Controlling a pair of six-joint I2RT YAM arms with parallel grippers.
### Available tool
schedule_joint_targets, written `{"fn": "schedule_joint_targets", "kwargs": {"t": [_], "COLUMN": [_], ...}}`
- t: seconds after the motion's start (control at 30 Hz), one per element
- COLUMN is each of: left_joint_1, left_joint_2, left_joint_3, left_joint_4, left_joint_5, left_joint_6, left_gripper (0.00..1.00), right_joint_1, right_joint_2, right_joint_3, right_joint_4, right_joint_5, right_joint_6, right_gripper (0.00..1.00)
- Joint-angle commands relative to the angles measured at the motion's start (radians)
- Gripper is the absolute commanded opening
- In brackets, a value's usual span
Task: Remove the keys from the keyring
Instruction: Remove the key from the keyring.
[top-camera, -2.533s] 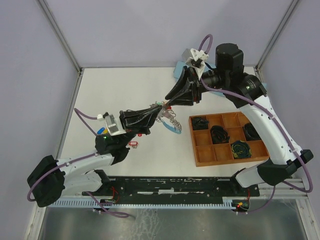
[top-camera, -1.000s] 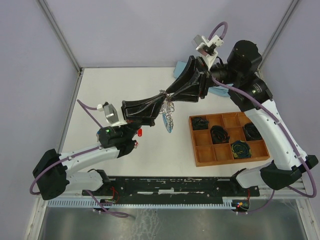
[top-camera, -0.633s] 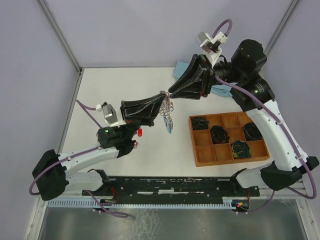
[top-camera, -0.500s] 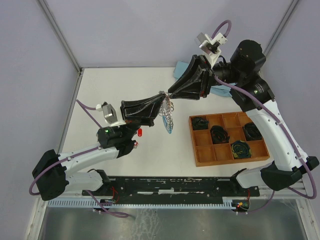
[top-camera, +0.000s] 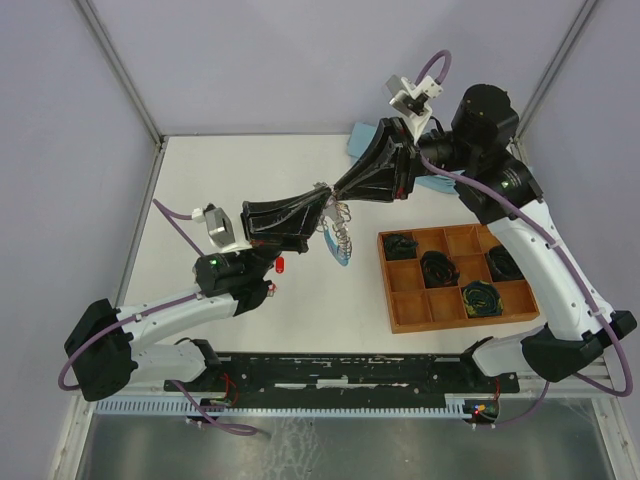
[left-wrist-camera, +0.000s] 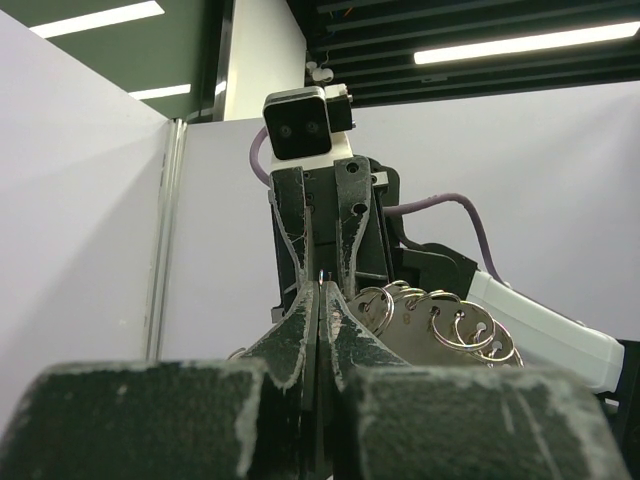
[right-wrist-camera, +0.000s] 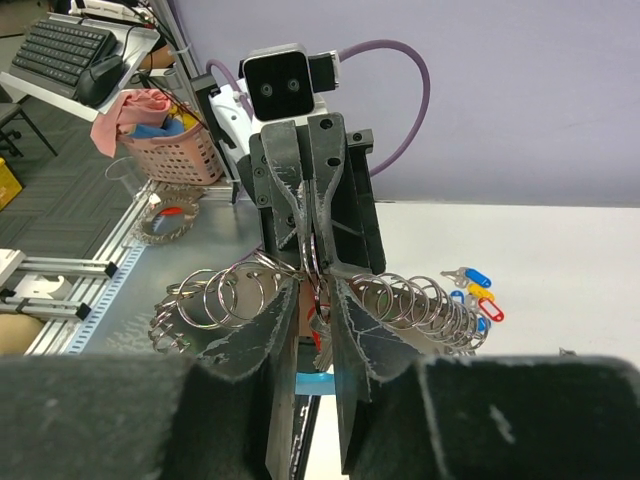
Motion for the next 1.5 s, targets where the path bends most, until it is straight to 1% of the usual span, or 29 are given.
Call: {"fn": "schedule_joint_targets", "kwargs": {"t": [0.0,0.23,0.43,0.47,0.5,0.6,0.67,0.8,0.83,0.93,1.13,1.2,1.3,1.37,1.47], "left_joint_1": [-0.007,-0.007,-0.008,-0.008,-0.008,-0.007,-0.008,-0.008,-0.009,-0.008,-0.008,-0.008,-0.007,-0.006,-0.007], "left_joint_2": [-0.008,0.010,0.019,0.020,0.021,0.024,0.022,0.016,0.015,0.008,-0.027,-0.049,-0.106,-0.163,-0.291], "left_joint_3": [0.036,0.035,0.037,0.036,0.038,0.035,0.028,0.005,-0.001,-0.019,-0.081,-0.121,-0.191,-0.231,-0.257], "left_joint_4": [0.194,0.194,0.194,0.194,0.194,0.194,0.195,0.194,0.194,0.195,0.194,0.194,0.180,0.110,-0.112], "left_joint_5": [-0.026,-0.034,-0.035,-0.036,-0.036,-0.039,-0.044,-0.067,-0.073,-0.085,-0.104,-0.115,-0.133,-0.133,-0.132], "left_joint_6": [-0.034,-0.039,-0.045,-0.046,-0.047,-0.047,-0.047,-0.046,-0.047,-0.047,-0.024,-0.006,0.036,0.073,0.129], "left_gripper": [0.03,0.03,0.03,0.03,0.03,0.03,0.03,0.03,0.04,0.16,0.32,0.38,0.45,0.49,0.55], "right_joint_1": [0.012,0.021,0.025,0.025,0.024,0.024,0.024,0.024,0.023,0.021,0.015,0.014,0.013,0.014,0.014], "right_joint_2": [-0.026,-0.022,-0.024,-0.024,-0.024,-0.028,-0.031,-0.036,-0.038,-0.036,-0.038,-0.036,-0.033,-0.020,0.020], "right_joint_3": [0.024,0.053,0.062,0.064,0.067,0.068,0.077,0.090,0.091,0.094,0.099,0.106,0.120,0.144,0.216], "right_joint_4": [-0.030,-0.091,-0.098,-0.100,-0.100,-0.104,-0.130,-0.184,-0.193,-0.226,-0.289,-0.345,-0.473,-0.589,-0.819], "right_joint_5": [0.006,0.016,0.013,0.012,0.008,0.004,0.008,0.029,0.034,0.048,0.065,0.073,0.105,0.127,0.195], "right_joint_6": [-0.067,-0.127,-0.133,-0.134,-0.136,-0.142,-0.168,-0.213,-0.220,-0.247,-0.306,-0.351,-0.468,-0.565,-0.748], "right_gripper": [0.26,0.21,0.20,0.17,0.10,0.02,0.00,0.00,0.01,0.00,0.01,0.00,0.00,0.00,0.01]}}
